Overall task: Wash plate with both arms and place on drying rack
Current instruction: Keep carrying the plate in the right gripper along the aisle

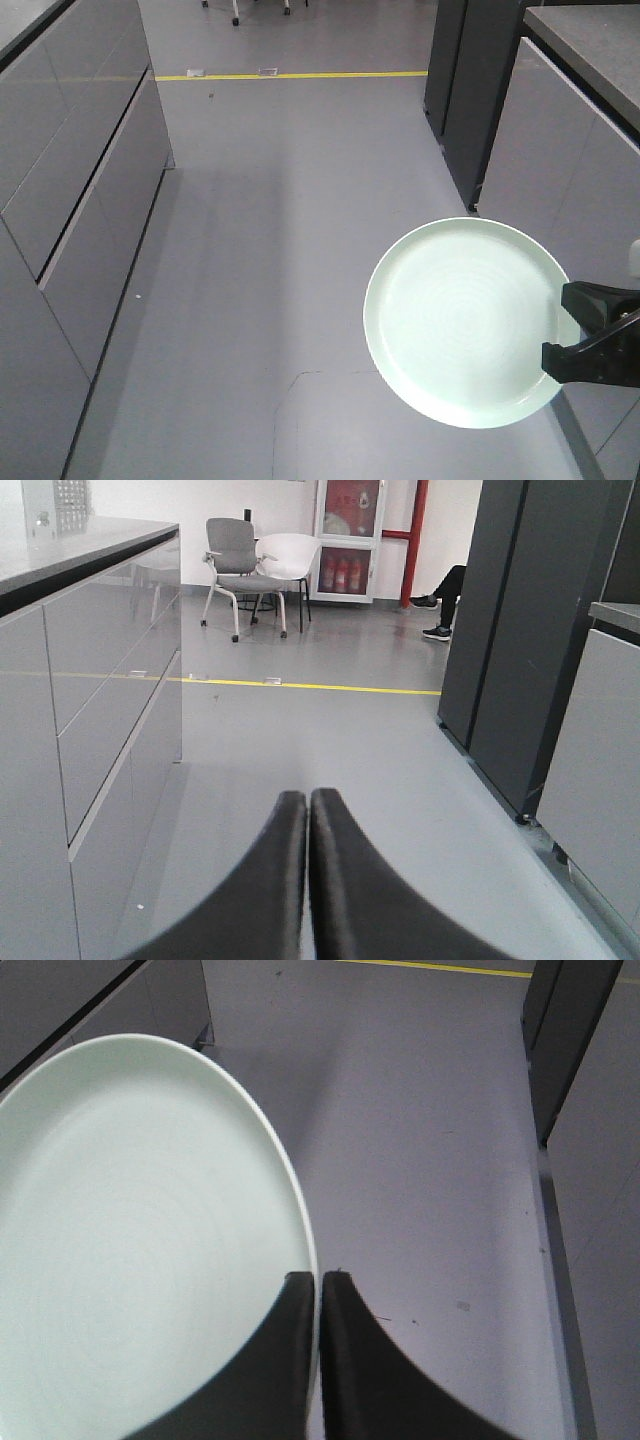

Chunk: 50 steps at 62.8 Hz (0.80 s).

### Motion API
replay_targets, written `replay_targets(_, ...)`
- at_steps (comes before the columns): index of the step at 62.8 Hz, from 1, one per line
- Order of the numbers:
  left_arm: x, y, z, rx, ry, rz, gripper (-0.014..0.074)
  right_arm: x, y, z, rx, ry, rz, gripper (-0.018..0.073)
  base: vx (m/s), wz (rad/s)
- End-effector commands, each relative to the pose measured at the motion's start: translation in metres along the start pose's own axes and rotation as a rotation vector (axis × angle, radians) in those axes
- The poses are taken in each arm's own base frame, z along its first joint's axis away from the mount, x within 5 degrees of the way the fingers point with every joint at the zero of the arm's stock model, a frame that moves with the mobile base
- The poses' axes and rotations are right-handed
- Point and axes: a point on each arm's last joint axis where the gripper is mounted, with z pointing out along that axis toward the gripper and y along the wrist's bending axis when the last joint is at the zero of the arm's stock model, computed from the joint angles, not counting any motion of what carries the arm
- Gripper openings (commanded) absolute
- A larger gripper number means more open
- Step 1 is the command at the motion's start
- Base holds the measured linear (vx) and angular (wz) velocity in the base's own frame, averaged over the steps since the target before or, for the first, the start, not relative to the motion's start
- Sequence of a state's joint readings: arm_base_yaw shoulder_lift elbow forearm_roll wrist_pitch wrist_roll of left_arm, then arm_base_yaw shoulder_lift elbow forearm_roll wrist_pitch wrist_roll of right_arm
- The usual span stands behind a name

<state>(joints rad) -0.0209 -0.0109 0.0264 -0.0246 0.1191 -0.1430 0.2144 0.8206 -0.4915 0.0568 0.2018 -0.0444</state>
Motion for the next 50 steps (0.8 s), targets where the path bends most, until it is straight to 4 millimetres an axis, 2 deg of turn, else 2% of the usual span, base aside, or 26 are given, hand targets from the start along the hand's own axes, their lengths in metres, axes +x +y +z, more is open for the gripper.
replay_targets(1, -0.0021, -0.0003, -0.0006, 0.012, -0.070, -0.016, -0.0006, -0.0174, -0.0007, -0.0052, 0.007, -0.116, -0.009, -0.0008, 0.11, 0.04)
replay_targets(50, -0.0021, -0.0003, -0.0006, 0.012, -0.070, -0.016, -0.0006, -0.0175, -0.0007, -0.0052, 0.007, -0.116, -0.009, -0.0008, 0.10, 0.02)
